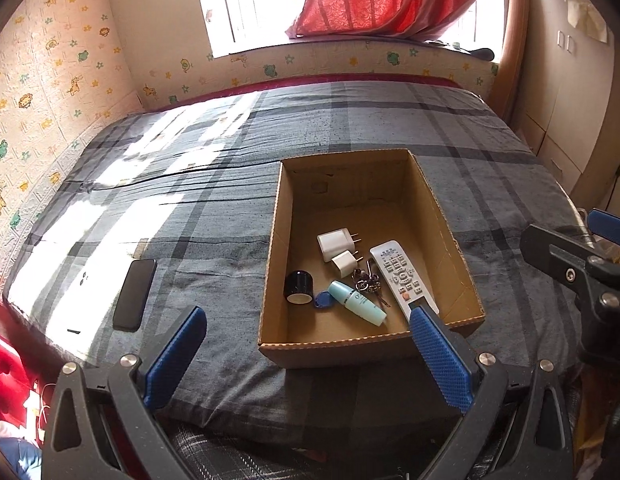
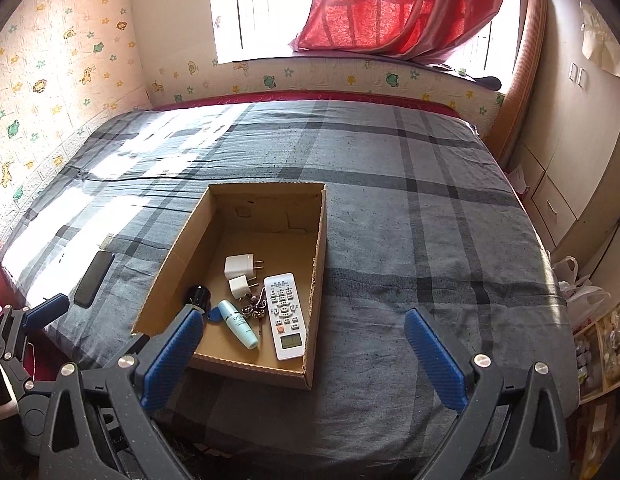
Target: Organize rigid objects
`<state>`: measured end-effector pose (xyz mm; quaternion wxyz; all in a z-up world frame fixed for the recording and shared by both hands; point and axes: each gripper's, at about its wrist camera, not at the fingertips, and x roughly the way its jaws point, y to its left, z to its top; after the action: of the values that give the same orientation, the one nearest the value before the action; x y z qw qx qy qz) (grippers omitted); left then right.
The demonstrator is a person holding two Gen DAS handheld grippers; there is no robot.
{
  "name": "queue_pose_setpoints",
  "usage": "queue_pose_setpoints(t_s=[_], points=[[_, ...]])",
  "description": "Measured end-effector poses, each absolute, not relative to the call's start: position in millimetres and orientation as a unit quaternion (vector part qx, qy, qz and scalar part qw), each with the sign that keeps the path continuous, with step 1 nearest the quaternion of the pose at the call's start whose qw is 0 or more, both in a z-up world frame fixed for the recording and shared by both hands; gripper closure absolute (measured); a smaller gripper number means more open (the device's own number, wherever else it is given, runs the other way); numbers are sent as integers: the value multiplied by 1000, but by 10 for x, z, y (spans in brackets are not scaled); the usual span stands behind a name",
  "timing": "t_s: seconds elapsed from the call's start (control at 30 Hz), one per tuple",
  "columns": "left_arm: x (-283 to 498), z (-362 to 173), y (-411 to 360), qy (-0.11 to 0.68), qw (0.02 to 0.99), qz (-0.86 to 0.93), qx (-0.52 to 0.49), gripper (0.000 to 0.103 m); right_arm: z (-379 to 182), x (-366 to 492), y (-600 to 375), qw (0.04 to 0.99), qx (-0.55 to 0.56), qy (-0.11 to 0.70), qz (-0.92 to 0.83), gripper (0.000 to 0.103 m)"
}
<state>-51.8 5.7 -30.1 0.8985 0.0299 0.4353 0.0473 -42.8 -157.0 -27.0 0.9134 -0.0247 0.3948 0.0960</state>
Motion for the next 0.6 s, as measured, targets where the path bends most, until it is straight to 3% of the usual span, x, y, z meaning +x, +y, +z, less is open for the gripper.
queue_pose_setpoints(t_s=[0.6], points=[[-647, -401, -86, 448, 893, 30, 43, 0, -426, -579, -1558, 906, -39, 411, 88, 0]])
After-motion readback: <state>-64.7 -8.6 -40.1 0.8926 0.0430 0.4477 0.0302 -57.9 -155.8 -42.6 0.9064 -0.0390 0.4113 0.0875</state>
